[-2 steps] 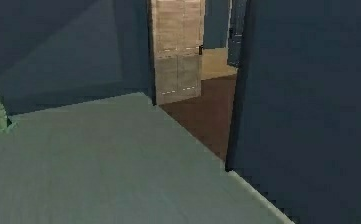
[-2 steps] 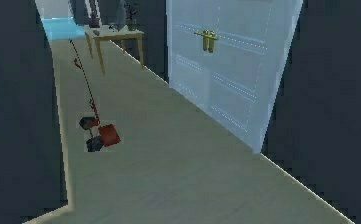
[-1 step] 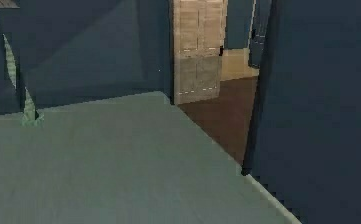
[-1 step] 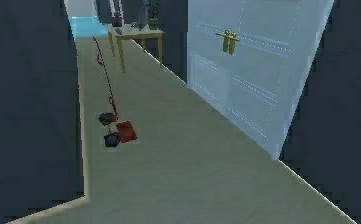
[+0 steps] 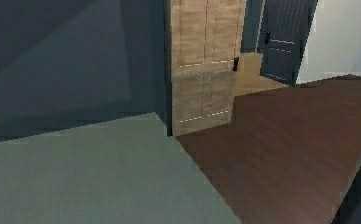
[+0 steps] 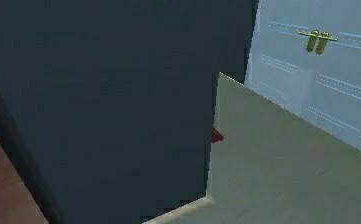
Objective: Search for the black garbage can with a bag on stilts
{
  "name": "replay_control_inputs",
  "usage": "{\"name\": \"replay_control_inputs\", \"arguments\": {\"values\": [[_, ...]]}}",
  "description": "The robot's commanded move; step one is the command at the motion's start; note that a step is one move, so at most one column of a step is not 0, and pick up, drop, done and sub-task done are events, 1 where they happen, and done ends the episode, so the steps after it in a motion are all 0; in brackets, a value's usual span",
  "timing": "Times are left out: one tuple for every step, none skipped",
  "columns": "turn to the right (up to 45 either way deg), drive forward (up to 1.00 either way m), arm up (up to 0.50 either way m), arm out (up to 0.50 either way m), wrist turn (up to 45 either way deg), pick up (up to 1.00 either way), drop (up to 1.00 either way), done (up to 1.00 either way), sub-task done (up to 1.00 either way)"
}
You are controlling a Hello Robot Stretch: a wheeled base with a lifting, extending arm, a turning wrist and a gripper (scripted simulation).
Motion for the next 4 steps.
{"name": "replay_control_inputs", "arguments": {"values": [[0.0,0.50,0.00,0.00,0.0,0.00,0.00,0.00,0.00],[30.0,0.00,0.00,0.00,0.0,0.00,0.00,0.00,0.00],[0.0,0.20,0.00,0.00,0.0,0.00,0.00,0.00,0.00],[-6.0,0.00,0.00,0.00,0.0,0.00,0.00,0.00,0.00]]}}
